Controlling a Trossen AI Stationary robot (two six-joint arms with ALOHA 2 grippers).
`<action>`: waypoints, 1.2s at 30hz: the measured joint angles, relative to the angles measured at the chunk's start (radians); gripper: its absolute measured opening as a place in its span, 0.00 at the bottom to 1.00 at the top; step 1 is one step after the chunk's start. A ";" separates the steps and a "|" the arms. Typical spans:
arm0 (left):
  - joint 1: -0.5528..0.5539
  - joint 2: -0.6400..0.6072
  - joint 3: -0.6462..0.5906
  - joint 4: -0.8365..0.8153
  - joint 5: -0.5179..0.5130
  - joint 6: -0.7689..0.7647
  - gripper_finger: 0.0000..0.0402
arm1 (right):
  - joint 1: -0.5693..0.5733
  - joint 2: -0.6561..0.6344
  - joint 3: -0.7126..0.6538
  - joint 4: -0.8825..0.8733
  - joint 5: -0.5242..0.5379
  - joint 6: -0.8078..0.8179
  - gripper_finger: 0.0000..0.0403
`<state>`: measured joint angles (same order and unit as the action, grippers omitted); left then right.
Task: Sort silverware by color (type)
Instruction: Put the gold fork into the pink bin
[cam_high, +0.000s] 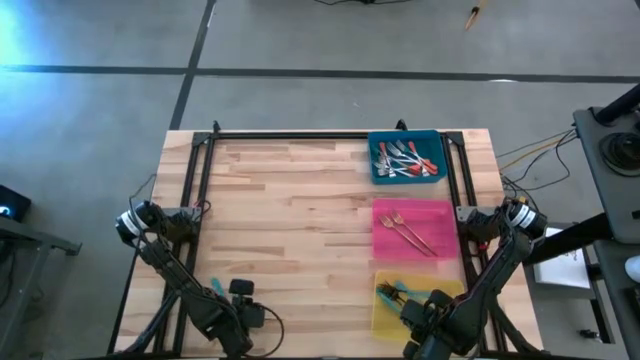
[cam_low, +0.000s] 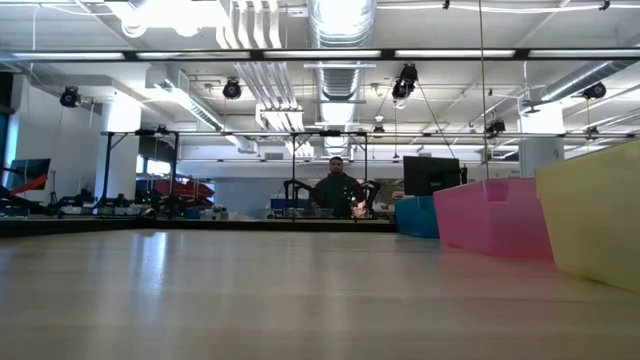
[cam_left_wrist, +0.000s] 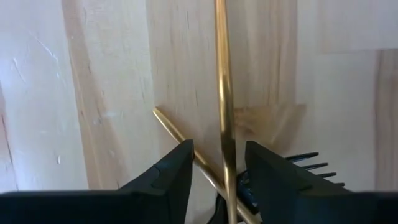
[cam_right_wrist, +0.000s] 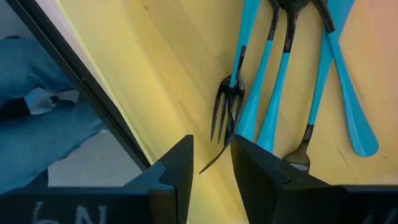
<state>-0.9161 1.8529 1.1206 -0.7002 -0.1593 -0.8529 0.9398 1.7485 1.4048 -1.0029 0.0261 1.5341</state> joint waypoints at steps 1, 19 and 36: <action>0.000 0.003 0.000 0.000 0.000 -0.002 0.32 | 0.000 0.000 0.000 0.001 0.000 0.000 0.25; 0.000 0.068 -0.003 -0.008 -0.085 0.001 0.20 | 0.000 0.000 0.000 0.030 0.000 0.000 0.23; 0.004 0.080 0.251 -0.310 -0.130 -0.143 0.01 | 0.000 0.000 0.000 0.066 0.000 0.000 0.23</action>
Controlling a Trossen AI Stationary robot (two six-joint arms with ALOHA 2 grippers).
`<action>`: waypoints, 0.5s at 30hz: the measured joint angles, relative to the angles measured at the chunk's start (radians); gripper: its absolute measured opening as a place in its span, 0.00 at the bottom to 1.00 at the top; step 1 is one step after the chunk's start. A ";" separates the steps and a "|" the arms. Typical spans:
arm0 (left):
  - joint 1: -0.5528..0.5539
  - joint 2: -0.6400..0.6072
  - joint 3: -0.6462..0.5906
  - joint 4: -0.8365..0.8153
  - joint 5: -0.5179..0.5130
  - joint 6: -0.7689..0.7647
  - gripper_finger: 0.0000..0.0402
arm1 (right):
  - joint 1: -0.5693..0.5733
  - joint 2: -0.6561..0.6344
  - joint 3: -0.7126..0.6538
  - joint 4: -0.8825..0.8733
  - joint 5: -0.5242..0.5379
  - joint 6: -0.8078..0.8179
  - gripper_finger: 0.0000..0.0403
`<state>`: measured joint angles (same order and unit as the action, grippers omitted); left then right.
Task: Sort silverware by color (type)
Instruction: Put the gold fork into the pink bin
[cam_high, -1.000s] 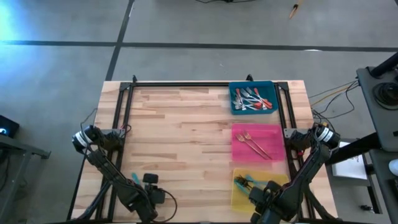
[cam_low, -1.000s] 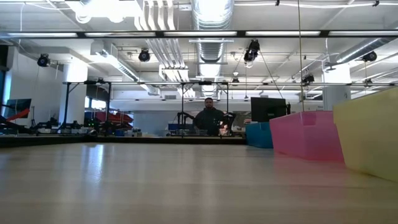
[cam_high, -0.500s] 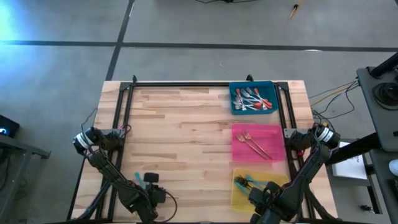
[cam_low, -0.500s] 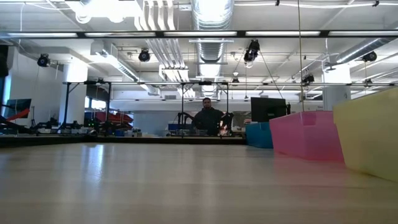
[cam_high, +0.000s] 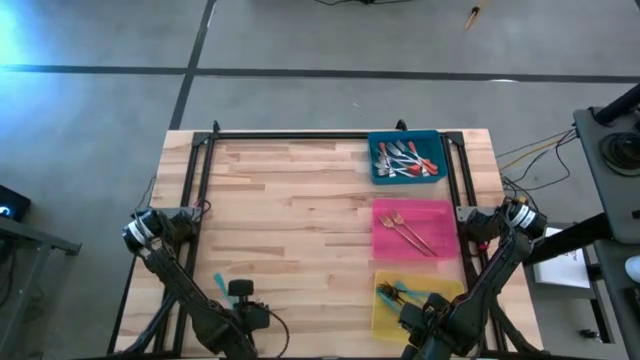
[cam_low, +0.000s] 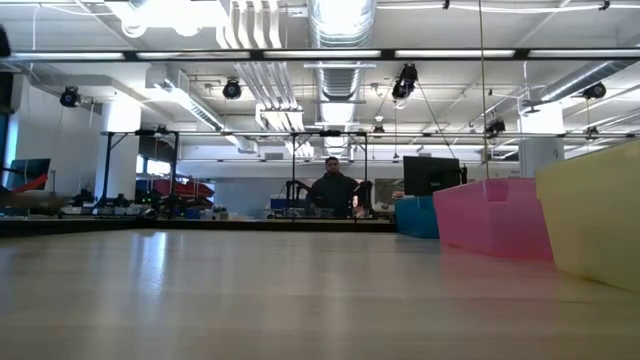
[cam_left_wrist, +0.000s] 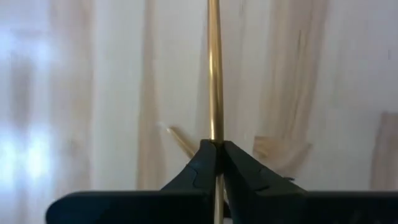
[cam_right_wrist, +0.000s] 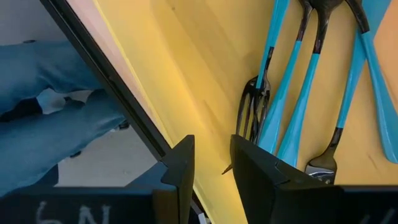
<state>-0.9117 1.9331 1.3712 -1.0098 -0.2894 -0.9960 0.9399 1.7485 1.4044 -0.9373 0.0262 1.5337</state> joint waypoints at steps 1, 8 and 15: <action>0.000 0.000 0.020 -0.019 -0.016 0.004 0.01 | 0.000 0.000 0.000 0.002 0.000 0.000 0.23; 0.029 0.000 0.193 -0.024 -0.127 0.070 0.00 | 0.000 0.000 0.000 0.007 0.000 -0.032 0.22; 0.044 -0.001 0.351 0.020 -0.347 0.301 0.00 | 0.000 0.000 0.000 0.010 0.001 -0.094 0.23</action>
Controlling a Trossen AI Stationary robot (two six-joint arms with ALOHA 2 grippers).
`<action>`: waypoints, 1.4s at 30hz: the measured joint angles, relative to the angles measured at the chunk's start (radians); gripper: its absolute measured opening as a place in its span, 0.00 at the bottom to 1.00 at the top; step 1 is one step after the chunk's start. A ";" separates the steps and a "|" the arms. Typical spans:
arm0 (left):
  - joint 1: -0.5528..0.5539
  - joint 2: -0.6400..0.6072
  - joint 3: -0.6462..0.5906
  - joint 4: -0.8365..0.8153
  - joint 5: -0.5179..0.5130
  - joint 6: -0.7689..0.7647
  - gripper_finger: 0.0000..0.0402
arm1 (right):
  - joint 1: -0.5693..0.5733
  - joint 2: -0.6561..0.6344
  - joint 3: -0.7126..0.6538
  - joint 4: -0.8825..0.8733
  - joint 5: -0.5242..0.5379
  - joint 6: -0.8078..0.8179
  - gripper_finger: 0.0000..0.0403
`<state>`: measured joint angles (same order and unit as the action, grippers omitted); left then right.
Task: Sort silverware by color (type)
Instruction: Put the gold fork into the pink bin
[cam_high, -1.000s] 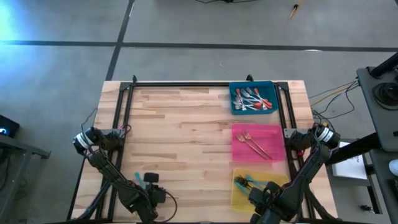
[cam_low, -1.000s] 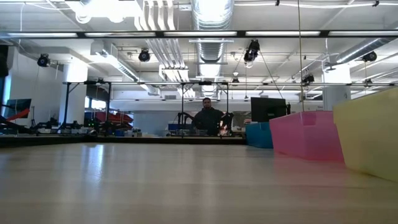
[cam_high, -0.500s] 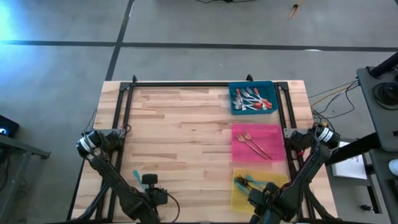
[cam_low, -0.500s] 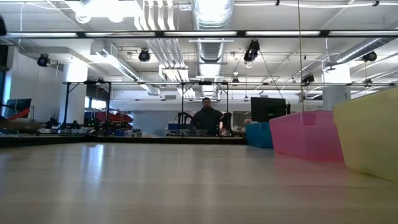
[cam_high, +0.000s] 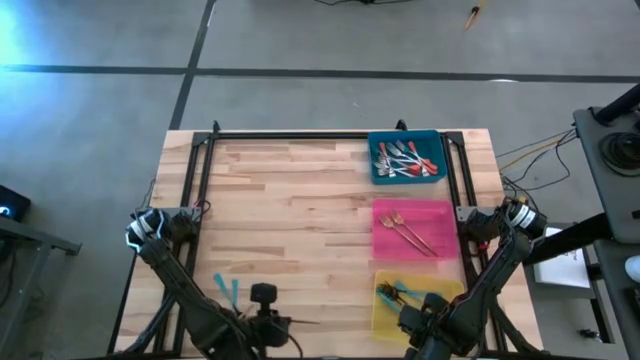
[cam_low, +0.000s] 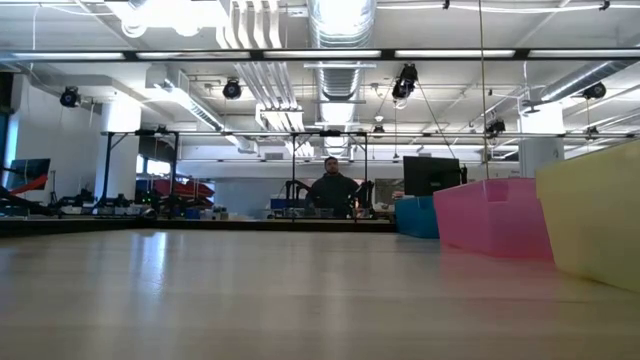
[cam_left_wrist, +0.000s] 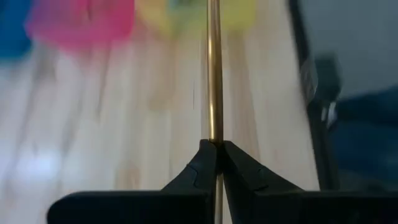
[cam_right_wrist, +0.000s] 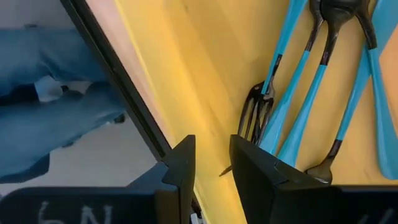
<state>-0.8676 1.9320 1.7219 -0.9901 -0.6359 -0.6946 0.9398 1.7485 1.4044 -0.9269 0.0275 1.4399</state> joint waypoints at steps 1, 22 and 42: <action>0.006 0.000 0.013 0.031 -0.026 0.045 0.00 | 0.000 0.000 0.000 0.002 0.009 0.011 0.22; 0.341 -0.003 -0.004 0.647 0.209 0.602 0.00 | -0.029 0.000 0.000 0.312 0.113 -0.103 0.22; 0.326 -0.003 -0.004 0.684 0.207 0.604 0.00 | -0.028 0.001 0.000 0.312 0.154 -0.109 0.21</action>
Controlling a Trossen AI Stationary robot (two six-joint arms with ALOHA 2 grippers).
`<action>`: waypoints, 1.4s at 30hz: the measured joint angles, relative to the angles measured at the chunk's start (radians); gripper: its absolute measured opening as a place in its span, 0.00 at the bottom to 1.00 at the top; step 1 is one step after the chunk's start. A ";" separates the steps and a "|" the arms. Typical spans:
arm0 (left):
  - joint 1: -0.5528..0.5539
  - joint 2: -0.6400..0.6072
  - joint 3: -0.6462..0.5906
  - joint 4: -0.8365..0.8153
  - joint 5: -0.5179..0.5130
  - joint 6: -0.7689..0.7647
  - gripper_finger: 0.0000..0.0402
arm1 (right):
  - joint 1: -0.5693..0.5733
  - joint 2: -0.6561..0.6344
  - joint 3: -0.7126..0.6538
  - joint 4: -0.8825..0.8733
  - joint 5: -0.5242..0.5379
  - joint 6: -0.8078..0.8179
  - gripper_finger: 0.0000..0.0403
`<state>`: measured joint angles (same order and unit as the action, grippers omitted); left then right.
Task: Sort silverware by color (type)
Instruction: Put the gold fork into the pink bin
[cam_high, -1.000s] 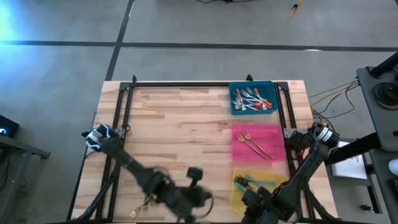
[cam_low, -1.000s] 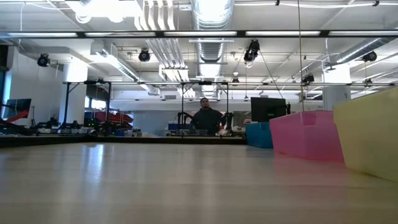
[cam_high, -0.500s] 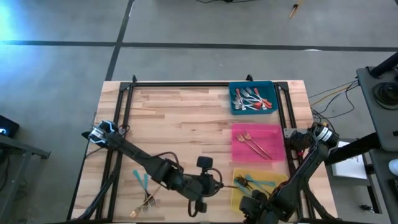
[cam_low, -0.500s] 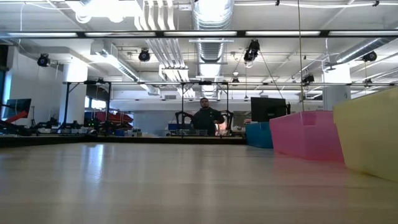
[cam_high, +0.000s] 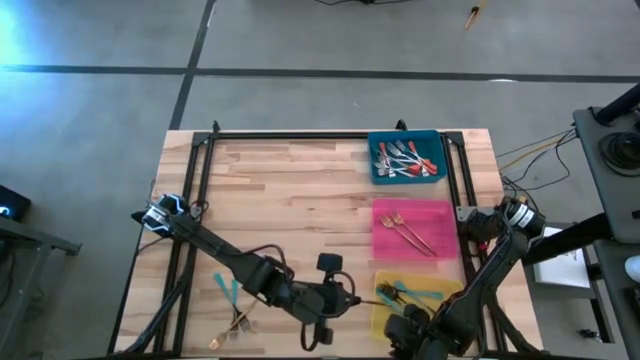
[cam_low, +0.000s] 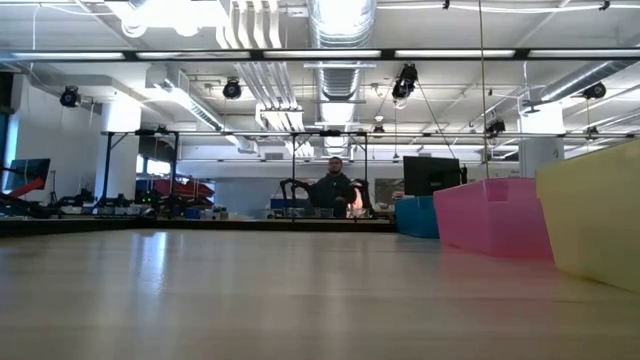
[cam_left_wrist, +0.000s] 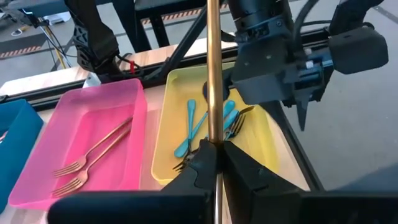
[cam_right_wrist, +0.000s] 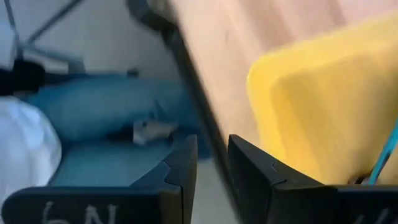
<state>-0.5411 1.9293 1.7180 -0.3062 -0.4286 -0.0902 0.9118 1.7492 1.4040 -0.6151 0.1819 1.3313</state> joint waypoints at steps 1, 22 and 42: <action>0.000 0.000 0.000 0.000 0.000 0.000 0.00 | -0.001 0.001 0.000 0.001 0.037 0.003 0.20; 0.016 -0.050 0.001 -0.181 -0.284 -0.132 0.00 | -0.099 -0.073 0.043 -0.229 0.246 -0.095 0.21; 0.075 -0.295 -0.633 0.958 -0.026 0.110 0.00 | -0.013 -0.258 0.045 -0.424 0.953 -0.196 0.21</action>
<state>-0.4661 1.6347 1.0854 0.6521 -0.4550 0.0201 0.8986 1.4914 1.4494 -1.0389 1.1351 1.1357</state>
